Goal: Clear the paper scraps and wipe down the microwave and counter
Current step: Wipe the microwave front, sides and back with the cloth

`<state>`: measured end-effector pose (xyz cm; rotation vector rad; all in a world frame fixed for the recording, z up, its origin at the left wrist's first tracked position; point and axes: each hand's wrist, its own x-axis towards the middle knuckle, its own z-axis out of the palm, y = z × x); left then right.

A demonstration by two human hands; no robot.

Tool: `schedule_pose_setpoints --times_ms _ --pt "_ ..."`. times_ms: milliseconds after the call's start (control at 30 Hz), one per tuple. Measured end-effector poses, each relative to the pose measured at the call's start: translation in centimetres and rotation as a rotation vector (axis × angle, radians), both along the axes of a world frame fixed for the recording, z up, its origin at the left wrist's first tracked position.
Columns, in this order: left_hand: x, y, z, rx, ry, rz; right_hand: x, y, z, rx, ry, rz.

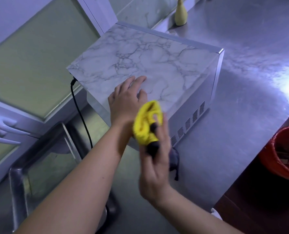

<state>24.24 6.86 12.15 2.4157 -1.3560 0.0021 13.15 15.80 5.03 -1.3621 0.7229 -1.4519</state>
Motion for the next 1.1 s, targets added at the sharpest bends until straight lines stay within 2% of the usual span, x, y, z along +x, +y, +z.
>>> schedule_pose_setpoints --times_ms 100,167,267,333,467,600,700,867,933,1000,1100 --pt "0.1 0.1 -0.1 -0.021 0.011 0.007 3.5 1.0 -2.0 -0.126 0.188 -0.227" --pt "0.1 0.1 -0.1 -0.033 0.018 -0.006 4.8 0.8 -4.1 -0.138 0.184 -0.341" --pt "-0.1 0.3 -0.3 -0.051 0.012 -0.008 4.9 0.8 -8.3 -0.04 0.143 -0.342" --pt "-0.1 0.4 -0.4 -0.056 0.017 -0.007 4.7 0.9 -11.2 0.142 0.091 -0.301" --pt "-0.1 0.3 -0.3 -0.068 0.026 0.005 4.8 -0.9 -14.0 0.749 -0.103 -0.268" --pt "-0.1 0.3 -0.2 -0.057 0.021 0.0 4.6 -2.0 -14.3 0.885 -0.067 -0.304" --pt "-0.1 0.3 0.0 -0.058 0.021 0.001 2.9 -4.0 -13.5 1.174 -0.052 -0.188" --pt "-0.4 0.2 0.2 -0.049 0.023 0.004 -5.1 -8.8 -12.5 1.491 -0.337 0.013" --pt "-0.4 0.2 0.3 -0.041 0.021 0.013 -8.1 -10.7 -12.5 1.496 -0.323 0.01" --pt "-0.4 0.1 0.3 -0.034 0.021 0.017 -9.9 -13.2 -12.2 1.415 -0.228 -0.057" --pt "-0.3 0.1 0.2 -0.028 0.015 0.02 -10.8 -17.6 -11.6 1.092 -0.096 -0.194"
